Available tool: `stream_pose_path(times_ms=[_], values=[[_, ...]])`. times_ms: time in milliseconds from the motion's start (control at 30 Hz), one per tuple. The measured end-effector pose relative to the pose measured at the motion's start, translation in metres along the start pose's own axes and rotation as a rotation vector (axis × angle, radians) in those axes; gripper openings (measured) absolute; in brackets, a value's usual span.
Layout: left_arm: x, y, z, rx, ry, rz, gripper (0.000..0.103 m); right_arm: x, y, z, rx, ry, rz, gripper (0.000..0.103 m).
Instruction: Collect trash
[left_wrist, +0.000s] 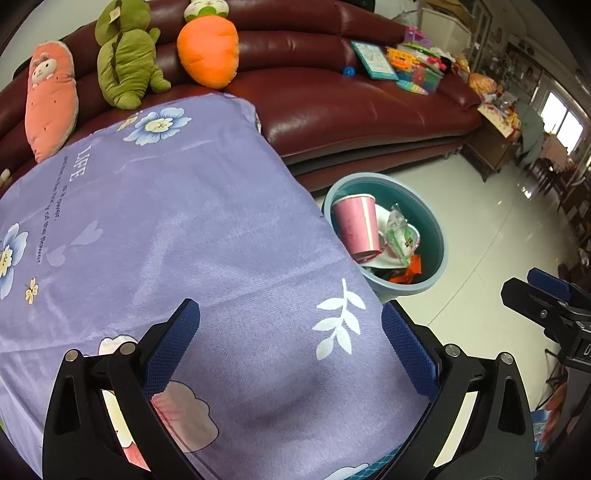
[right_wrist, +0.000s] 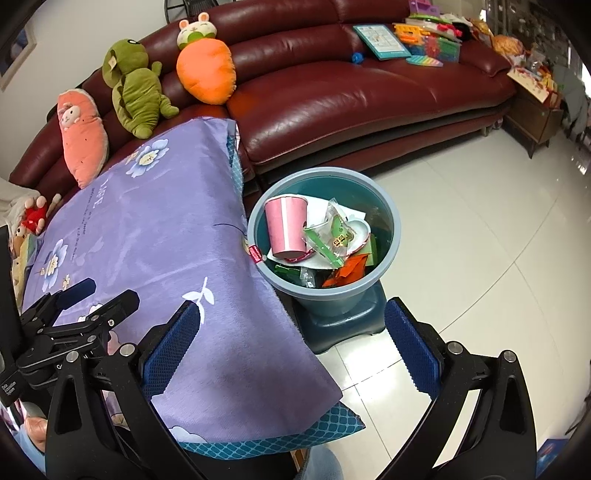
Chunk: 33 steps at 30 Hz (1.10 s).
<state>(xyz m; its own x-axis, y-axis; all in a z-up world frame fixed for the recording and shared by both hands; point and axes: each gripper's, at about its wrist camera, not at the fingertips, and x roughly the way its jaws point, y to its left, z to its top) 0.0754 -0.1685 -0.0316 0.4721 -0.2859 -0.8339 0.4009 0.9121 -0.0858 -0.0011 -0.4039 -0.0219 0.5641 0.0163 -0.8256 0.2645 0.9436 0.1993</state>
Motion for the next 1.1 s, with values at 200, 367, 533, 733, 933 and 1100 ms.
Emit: stream_pose_path(times_ms=[200,367,533,733,933,1100], values=[[0.007,0.0,-0.001,0.001,0.009,0.015,0.099,0.007,-0.001,0.0,-0.001,0.011,-0.002,0.096],[0.012,-0.001,-0.002,0.006,0.012,0.029,0.099,0.011,-0.001,-0.001,0.005,0.016,-0.002,0.096],[0.015,-0.001,-0.004,0.01,0.019,0.04,0.099,0.016,-0.003,-0.001,0.011,0.024,0.006,0.096],[0.023,0.002,-0.004,0.004,0.03,0.047,0.099,0.026,-0.004,-0.001,0.017,0.042,0.005,0.096],[0.03,0.001,-0.005,0.005,0.043,0.055,0.099,0.035,-0.005,0.0,0.022,0.058,0.004,0.096],[0.035,0.003,-0.004,0.0,0.051,0.056,0.099,0.039,-0.006,0.002,0.023,0.065,0.001,0.096]])
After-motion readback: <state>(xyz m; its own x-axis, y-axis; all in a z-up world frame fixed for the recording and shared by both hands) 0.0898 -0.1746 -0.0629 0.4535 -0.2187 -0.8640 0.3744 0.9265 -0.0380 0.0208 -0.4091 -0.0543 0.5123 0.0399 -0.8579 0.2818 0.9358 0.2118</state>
